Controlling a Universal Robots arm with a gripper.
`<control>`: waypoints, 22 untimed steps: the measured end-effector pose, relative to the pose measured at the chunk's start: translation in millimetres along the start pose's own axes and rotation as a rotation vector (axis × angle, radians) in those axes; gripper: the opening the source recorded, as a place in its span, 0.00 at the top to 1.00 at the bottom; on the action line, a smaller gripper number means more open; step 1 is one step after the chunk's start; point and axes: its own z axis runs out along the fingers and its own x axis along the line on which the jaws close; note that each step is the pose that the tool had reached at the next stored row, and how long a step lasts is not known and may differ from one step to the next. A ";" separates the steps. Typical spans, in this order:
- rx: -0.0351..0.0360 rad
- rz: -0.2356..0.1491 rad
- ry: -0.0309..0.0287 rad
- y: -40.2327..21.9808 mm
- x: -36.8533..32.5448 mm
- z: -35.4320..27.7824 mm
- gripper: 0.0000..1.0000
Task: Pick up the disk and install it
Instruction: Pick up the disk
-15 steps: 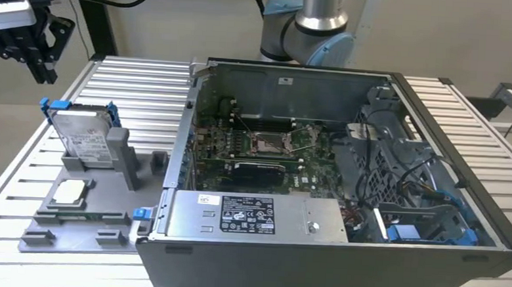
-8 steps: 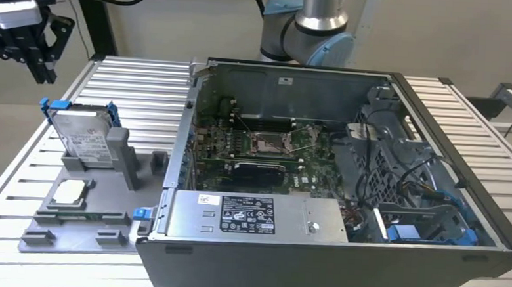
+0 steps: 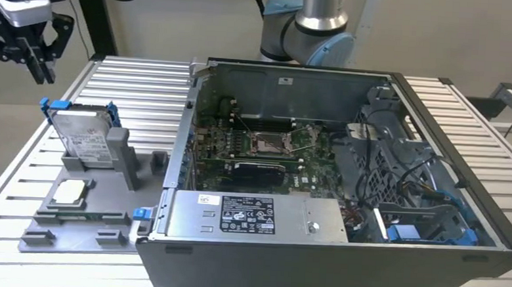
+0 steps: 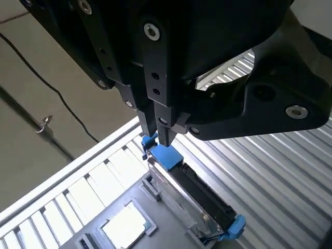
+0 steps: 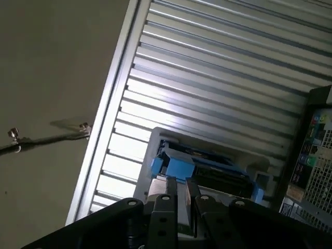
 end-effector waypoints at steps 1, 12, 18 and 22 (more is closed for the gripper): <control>0.0000 -0.018 0.0009 0.0 0.0 0.0 1.00; -0.0005 -0.217 0.0103 0.0 0.0 -0.1 1.00; -0.0007 -0.329 0.0151 0.0 0.0 0.0 1.00; -0.0009 -0.401 0.0186 0.0 0.0 -0.1 1.00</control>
